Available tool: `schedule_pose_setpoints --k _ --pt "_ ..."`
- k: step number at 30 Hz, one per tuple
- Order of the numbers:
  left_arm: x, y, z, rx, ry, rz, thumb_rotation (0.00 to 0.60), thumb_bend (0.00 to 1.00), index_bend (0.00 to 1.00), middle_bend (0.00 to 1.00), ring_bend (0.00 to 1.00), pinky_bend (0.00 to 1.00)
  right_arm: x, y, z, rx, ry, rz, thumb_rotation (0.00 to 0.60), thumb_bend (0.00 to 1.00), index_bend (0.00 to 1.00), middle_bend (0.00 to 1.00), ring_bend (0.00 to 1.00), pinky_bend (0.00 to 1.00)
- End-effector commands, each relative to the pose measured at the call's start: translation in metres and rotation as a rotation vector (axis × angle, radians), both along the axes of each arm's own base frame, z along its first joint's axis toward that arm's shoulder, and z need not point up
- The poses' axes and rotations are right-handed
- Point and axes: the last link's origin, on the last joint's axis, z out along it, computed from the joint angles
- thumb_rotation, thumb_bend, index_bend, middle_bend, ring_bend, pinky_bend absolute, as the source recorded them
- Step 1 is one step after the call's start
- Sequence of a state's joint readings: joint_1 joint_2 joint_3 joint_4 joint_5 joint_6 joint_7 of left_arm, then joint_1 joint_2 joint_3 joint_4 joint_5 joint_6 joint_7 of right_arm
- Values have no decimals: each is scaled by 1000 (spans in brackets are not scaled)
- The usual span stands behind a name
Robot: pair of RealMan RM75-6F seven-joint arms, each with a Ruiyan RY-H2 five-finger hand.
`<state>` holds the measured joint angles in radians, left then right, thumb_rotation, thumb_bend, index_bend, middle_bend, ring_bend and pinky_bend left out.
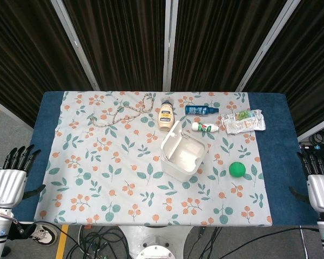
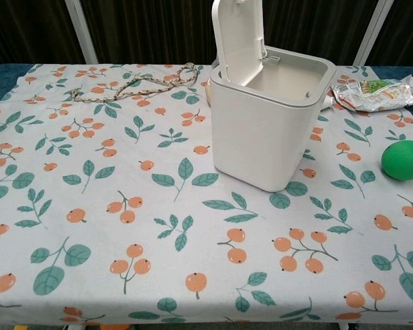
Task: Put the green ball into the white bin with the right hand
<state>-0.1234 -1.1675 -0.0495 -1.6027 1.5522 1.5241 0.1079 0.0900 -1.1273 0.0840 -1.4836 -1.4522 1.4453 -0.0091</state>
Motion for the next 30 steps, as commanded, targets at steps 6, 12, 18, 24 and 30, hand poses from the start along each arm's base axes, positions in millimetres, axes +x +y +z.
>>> schedule_pose_setpoints --k 6,12,18,24,30 --pt "-1 0 -2 -10 4 5 600 9 125 48 0 44 1 -3 -6 24 14 0 600 92 0 0 0 0" --pt "0 2 -3 -16 0 -3 600 9 125 48 0 44 12 -12 -20 86 54 25 600 92 0 0 0 0" --pt "-4 1 -7 -22 -2 1 600 9 125 48 0 44 28 -31 -43 188 149 39 600 94 0 0 0 12" --pt "-7 1 -6 -16 -6 7 600 9 128 48 0 44 43 -55 -79 296 206 77 600 98 0 3 0 66" --pt "-8 1 -5 -7 -5 13 600 8 139 48 0 44 52 -70 -110 347 252 101 600 100 0 27 0 159"
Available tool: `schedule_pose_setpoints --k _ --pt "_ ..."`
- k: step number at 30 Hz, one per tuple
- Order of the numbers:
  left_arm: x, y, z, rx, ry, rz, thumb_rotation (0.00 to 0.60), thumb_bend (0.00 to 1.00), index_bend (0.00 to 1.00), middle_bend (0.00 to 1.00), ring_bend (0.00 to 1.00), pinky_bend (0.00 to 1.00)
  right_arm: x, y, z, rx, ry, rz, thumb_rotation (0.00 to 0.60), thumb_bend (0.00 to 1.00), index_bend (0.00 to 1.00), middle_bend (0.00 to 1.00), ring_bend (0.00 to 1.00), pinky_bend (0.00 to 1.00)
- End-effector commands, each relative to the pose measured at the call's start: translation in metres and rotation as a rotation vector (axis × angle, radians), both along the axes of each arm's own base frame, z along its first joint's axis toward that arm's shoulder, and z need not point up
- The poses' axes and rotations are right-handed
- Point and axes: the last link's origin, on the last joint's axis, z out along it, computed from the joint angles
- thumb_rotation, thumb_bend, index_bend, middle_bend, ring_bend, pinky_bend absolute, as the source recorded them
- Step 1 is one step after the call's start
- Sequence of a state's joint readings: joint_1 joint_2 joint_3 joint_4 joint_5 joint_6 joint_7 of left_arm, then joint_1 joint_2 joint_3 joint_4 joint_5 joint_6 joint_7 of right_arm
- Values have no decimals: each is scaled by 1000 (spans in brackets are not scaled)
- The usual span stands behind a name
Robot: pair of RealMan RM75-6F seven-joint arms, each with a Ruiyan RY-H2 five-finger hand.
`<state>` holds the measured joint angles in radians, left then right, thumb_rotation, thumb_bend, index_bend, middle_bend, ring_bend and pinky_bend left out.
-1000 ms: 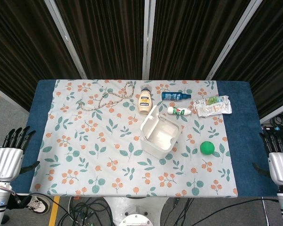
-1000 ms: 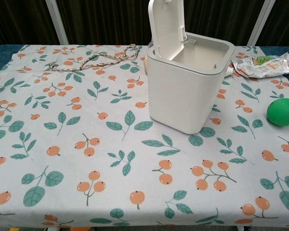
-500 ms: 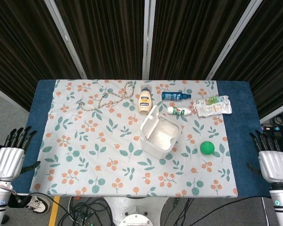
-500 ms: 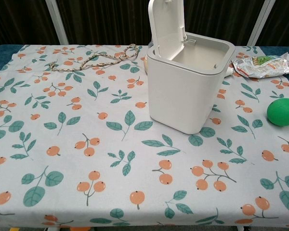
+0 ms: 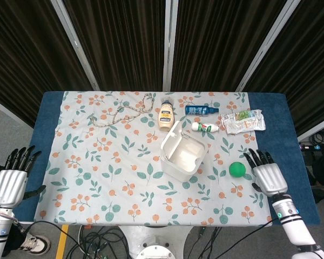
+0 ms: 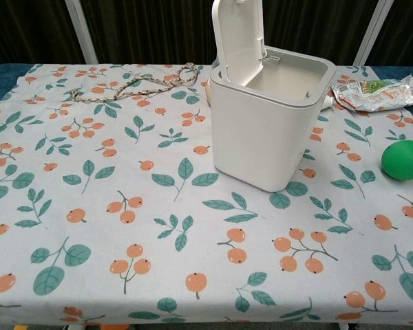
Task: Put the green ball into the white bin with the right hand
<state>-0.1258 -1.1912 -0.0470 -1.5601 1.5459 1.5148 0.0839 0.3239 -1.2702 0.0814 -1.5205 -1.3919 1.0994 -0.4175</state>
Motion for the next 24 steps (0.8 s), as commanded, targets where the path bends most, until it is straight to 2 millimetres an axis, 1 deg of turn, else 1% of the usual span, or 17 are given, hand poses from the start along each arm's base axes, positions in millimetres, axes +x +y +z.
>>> schedule_pose_setpoints --k 1,4,10,15,17,21,24 --pt "-1 0 0 0 -1 6 600 8 140 48 0 44 5 -9 -16 13 16 10 600 101 0 32 0 169" --pt "-3 0 -1 -2 -4 11 600 9 141 48 0 44 8 -12 -27 14 12 14 600 112 0 53 8 219" --pt "-6 0 -1 -2 -7 16 600 9 142 48 0 44 8 -14 -40 18 4 9 600 145 0 97 83 335" --pt "-7 0 -2 -4 -10 19 600 9 142 48 0 44 7 -16 -46 29 -2 2 600 154 6 130 124 385" --pt "-8 0 -2 -4 -11 20 600 9 142 48 0 44 8 -17 -47 25 -8 4 600 167 55 168 176 436" --pt "-8 0 -2 -5 -11 20 600 9 142 48 0 44 7 -17 -48 21 -14 2 600 198 231 281 302 560" --pt "-8 0 -3 -8 -11 19 600 8 142 48 0 44 5 -16 -50 21 -12 0 600 234 338 340 370 618"
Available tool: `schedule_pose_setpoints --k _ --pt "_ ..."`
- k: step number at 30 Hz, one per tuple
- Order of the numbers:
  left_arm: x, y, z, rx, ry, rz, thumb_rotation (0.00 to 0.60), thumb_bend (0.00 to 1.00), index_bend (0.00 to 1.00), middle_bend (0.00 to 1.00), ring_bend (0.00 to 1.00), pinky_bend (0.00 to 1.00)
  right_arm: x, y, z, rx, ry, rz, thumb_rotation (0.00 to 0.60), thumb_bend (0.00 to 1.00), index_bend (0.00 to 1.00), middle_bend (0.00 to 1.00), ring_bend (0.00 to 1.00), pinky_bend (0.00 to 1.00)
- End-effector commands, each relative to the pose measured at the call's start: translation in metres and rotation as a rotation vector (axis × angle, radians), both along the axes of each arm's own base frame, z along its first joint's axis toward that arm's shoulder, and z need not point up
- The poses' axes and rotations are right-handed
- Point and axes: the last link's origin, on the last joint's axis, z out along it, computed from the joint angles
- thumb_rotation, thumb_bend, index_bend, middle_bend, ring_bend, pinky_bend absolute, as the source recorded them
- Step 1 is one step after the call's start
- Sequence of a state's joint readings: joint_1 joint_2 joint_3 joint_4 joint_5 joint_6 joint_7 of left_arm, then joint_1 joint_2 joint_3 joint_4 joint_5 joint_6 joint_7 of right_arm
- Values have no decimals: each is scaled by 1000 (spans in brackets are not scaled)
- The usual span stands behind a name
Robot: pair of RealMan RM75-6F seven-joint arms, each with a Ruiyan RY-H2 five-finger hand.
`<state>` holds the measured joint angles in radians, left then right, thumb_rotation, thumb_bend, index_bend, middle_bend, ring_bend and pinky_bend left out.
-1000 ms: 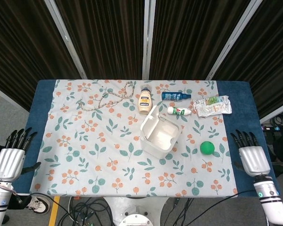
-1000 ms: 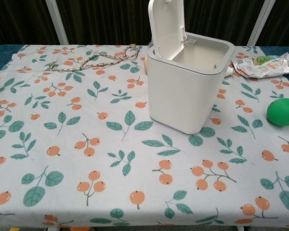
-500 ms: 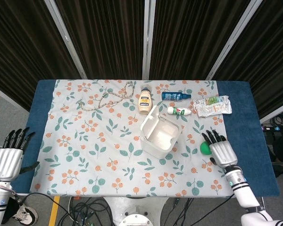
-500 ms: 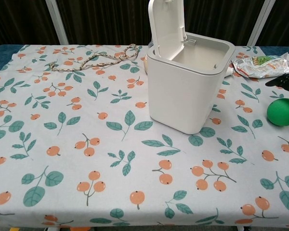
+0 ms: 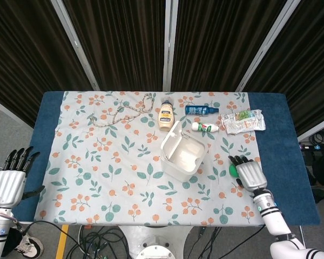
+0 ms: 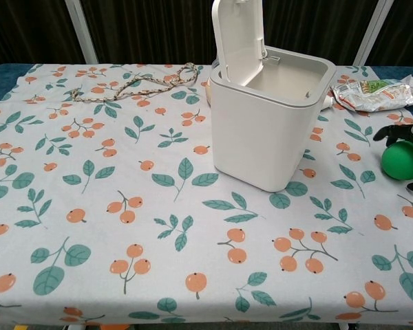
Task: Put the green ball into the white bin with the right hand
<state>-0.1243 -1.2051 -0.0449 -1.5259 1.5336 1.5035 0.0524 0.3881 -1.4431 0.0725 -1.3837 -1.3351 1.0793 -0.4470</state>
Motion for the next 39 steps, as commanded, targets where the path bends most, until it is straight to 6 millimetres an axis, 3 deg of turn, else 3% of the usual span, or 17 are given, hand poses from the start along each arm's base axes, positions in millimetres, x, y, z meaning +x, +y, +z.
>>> schedule_pose_setpoints --k 1,6,12,18,24,30,35,38,39 --pt "0 0 0 -1 0 0 600 9 142 48 0 44 -1 0 -1 0 -1 -3 600 245 370 356 389 632" --pt "-1 0 -1 -3 0 3 600 9 142 48 0 44 -3 1 1 -18 -11 -2 600 304 528 456 489 702" --pt "-1 0 -1 -3 -1 3 600 9 142 48 0 44 12 -2 21 -78 -93 51 600 324 559 481 506 717" --pt "0 0 -2 -7 -1 1 600 9 142 48 0 44 62 -7 59 -132 -213 214 600 323 563 482 506 717" --pt "-1 0 -2 -7 -2 5 600 9 142 48 0 44 116 -12 81 -151 -291 366 600 322 563 482 506 720" --pt "-2 -1 -1 -1 -5 8 600 9 142 48 0 44 155 -20 70 -127 -335 447 600 322 564 483 507 721" --pt "-4 -1 -1 0 -7 13 600 9 142 48 0 44 167 -23 51 -86 -314 460 600 312 563 482 505 719" --pt "-5 -1 0 -1 -7 16 600 8 142 48 0 44 169 -25 43 -67 -318 444 600 272 518 467 485 668" --pt "-6 0 0 -1 -8 16 600 8 142 48 0 44 169 -25 40 -52 -319 437 600 244 456 428 433 594"
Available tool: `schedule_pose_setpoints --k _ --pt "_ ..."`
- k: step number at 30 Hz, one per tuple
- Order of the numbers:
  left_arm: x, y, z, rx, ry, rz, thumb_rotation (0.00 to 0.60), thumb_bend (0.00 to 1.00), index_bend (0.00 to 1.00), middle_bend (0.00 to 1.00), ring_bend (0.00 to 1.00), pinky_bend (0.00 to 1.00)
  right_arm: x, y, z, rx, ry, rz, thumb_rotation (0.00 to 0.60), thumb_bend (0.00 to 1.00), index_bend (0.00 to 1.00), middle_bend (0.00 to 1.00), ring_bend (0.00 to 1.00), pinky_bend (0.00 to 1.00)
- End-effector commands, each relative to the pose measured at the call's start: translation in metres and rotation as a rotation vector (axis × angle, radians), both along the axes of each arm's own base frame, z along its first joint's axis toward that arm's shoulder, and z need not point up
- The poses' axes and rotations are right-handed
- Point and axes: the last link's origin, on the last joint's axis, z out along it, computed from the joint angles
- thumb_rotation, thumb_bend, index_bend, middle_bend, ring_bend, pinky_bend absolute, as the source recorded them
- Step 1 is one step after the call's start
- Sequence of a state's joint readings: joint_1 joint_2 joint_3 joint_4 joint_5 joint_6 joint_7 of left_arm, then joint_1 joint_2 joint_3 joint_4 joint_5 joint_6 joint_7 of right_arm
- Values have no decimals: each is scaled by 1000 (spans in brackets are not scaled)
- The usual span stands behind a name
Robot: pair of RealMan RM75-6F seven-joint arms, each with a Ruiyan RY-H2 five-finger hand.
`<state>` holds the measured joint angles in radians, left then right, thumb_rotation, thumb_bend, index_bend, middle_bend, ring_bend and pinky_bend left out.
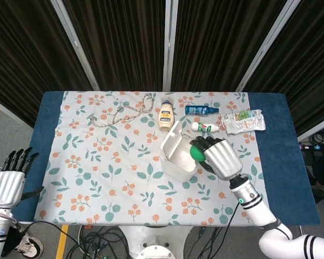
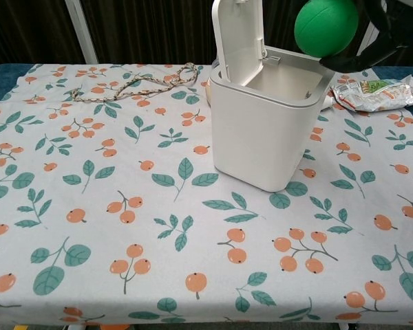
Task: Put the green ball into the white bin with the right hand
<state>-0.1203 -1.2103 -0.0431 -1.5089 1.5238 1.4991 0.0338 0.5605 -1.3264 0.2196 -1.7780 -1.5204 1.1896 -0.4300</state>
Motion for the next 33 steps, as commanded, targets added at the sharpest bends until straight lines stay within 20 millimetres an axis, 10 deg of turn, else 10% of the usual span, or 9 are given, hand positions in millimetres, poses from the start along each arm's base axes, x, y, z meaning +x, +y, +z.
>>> schedule_pose_setpoints --k 1,7,17,33 --pt "-1 1 1 1 -1 2 600 8 142 48 0 44 0 -2 -8 36 10 -9 600 223 404 391 383 534" --pt "-3 0 1 4 -3 5 600 9 142 48 0 44 -1 -2 -7 103 39 -16 600 50 40 102 14 175" --pt "-1 0 0 4 -3 0 600 9 142 48 0 44 -17 6 22 25 -13 -26 600 40 0 85 0 150" --pt "4 0 2 -2 0 -11 600 9 142 48 0 44 -202 76 91 -221 36 -391 600 81 0 22 0 2"
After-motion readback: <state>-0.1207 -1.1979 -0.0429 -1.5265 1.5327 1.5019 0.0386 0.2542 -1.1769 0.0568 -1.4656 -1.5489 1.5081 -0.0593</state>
